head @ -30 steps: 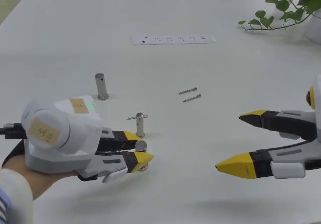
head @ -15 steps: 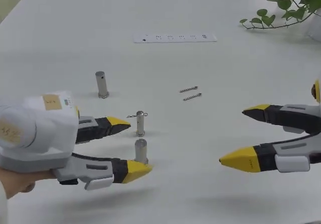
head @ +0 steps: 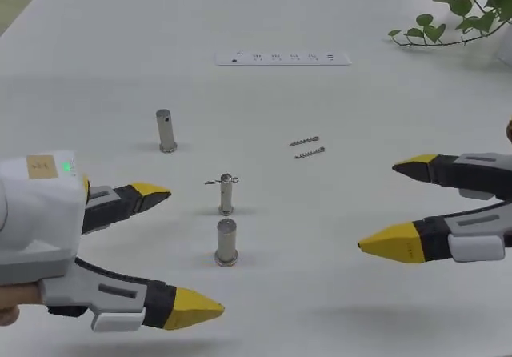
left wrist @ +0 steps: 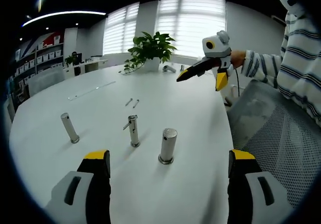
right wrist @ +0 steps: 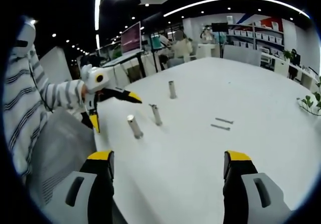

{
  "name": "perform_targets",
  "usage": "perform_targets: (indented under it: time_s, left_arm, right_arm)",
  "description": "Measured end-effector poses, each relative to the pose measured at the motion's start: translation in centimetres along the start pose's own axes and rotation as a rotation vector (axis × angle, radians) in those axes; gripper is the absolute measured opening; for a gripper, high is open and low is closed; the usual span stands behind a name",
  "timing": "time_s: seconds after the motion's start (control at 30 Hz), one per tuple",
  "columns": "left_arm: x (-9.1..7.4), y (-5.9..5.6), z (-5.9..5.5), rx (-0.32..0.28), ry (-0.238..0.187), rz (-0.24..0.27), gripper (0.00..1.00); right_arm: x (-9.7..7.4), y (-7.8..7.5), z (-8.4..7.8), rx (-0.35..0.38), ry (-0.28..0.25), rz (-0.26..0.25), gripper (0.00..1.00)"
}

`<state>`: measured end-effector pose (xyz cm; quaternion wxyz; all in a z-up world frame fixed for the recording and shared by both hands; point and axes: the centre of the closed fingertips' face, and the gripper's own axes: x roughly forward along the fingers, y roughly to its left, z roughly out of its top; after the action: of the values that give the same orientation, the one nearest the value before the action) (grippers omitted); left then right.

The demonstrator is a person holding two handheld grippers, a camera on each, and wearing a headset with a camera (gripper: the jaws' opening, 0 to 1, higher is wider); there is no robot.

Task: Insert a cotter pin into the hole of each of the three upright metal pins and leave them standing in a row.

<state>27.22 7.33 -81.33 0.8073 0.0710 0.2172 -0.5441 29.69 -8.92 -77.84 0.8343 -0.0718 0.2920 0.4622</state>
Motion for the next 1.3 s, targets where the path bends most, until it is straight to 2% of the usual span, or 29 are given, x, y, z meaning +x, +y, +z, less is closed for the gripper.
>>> perform_targets:
  time_s: [0.03, 0.17, 0.3, 0.37, 0.53, 0.57, 0.73, 0.8, 1.03, 1.17, 1.3]
  left_arm:
    - [0.0, -0.2, 0.1, -0.004, -0.007, -0.004, 0.99]
    - [-0.1, -0.5, -0.3, -0.009, 0.006, -0.004, 0.99]
    - [-0.3, -0.6, -0.7, -0.052, 0.001, -0.001, 0.99]
    - [-0.4, -0.6, -0.9, -0.065, -0.002, 0.006, 0.99]
    - [-0.8, -0.4, -1.0, -0.077, -0.005, 0.022, 0.99]
    - [-0.8, -0.4, -1.0, -0.079, -0.005, 0.026, 0.99]
    - [-0.9, -0.5, -1.3, -0.083, 0.002, 0.027, 0.99]
    - [-0.9, -0.7, -1.3, -0.086, 0.002, 0.018, 0.99]
    - [-1.0, -0.5, -1.2, -0.088, 0.001, 0.023, 0.99]
    - [-1.1, -0.6, -1.3, -0.089, 0.008, 0.022, 0.98]
    - [-1.1, -0.6, -1.6, -0.095, 0.013, 0.023, 0.94]
  right_arm:
    - [0.0, -0.1, 0.1, -0.010, 0.006, 0.001, 0.91]
    - [0.2, -0.4, 0.8, -0.053, 0.030, 0.019, 0.90]
    - [0.5, -0.7, 1.1, -0.117, 0.098, 0.059, 0.89]
    - [0.7, -0.8, 1.4, -0.137, 0.113, 0.077, 0.88]
    - [1.4, -2.2, 2.3, -0.193, 0.150, 0.101, 0.88]
    - [1.5, -2.3, 2.4, -0.215, 0.171, 0.113, 0.87]
    - [2.5, -2.7, 2.1, -0.305, 0.258, 0.182, 0.84]
    - [3.0, -3.2, 1.8, -0.349, 0.298, 0.190, 0.83]
    - [4.6, -4.1, 1.8, -0.376, 0.335, 0.218, 0.80]
    - [5.0, -4.3, 1.4, -0.435, 0.373, 0.253, 0.77]
    - [5.7, -5.1, 1.2, -0.452, 0.394, 0.275, 0.77]
